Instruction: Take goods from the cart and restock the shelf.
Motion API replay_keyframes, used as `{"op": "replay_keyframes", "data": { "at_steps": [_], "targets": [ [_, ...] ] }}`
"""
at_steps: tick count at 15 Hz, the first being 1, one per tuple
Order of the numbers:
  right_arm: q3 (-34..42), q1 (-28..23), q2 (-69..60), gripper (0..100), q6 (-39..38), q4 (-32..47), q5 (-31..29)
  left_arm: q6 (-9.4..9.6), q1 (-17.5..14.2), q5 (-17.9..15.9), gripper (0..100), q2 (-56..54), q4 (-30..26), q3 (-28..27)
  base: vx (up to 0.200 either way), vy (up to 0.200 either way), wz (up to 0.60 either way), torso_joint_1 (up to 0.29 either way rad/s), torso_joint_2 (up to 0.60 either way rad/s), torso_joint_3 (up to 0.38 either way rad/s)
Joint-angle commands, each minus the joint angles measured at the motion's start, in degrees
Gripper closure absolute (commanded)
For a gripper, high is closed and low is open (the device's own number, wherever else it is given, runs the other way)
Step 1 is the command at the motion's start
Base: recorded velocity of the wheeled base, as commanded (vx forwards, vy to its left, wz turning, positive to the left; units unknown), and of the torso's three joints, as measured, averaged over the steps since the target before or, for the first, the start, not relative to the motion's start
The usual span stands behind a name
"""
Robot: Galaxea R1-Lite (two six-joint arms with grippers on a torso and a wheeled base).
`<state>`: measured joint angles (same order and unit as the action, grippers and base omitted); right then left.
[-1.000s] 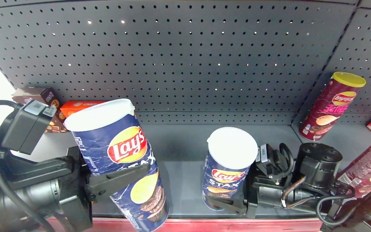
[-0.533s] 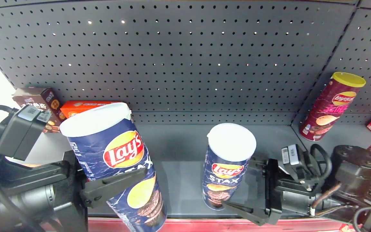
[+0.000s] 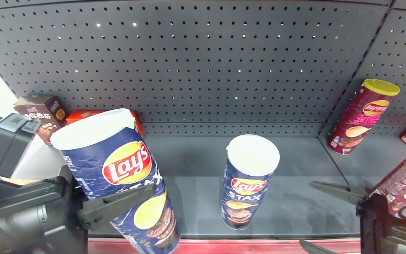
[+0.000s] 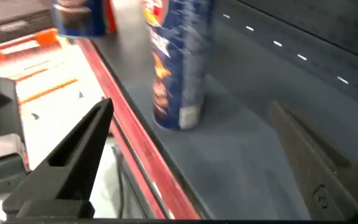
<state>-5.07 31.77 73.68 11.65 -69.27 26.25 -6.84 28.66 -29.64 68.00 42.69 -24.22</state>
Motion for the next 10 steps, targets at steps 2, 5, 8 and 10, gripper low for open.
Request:
{"op": "replay_keyframes", "data": {
  "at_steps": [2,5,8,10],
  "targets": [
    [5.1,-4.3,-20.7,0,-0.1,13.5,-6.4,-0.02,0.2,-0.1,100,-1.4,-0.1,0.5,0.0,0.0,0.0,0.0,0.0,0.0],
    [5.0,-4.4,-37.9,0,-3.3,33.9,-13.3,-0.02,0.5,-0.1,100,-1.6,-0.2,0.5,0.0,0.0,0.0,0.0,0.0,0.0],
    [5.1,-5.5,-59.1,0,-5.9,57.3,-19.0,0.07,0.8,-0.2,100,-1.6,-0.1,0.8,0.0,0.0,0.0,0.0,0.0,0.0],
    [3.4,-8.3,-71.4,0,-8.8,71.0,-22.8,0.07,0.8,-0.2,100,-1.6,-0.1,1.7,0.0,0.0,0.0,0.0,0.0,0.0]
  ]
}}
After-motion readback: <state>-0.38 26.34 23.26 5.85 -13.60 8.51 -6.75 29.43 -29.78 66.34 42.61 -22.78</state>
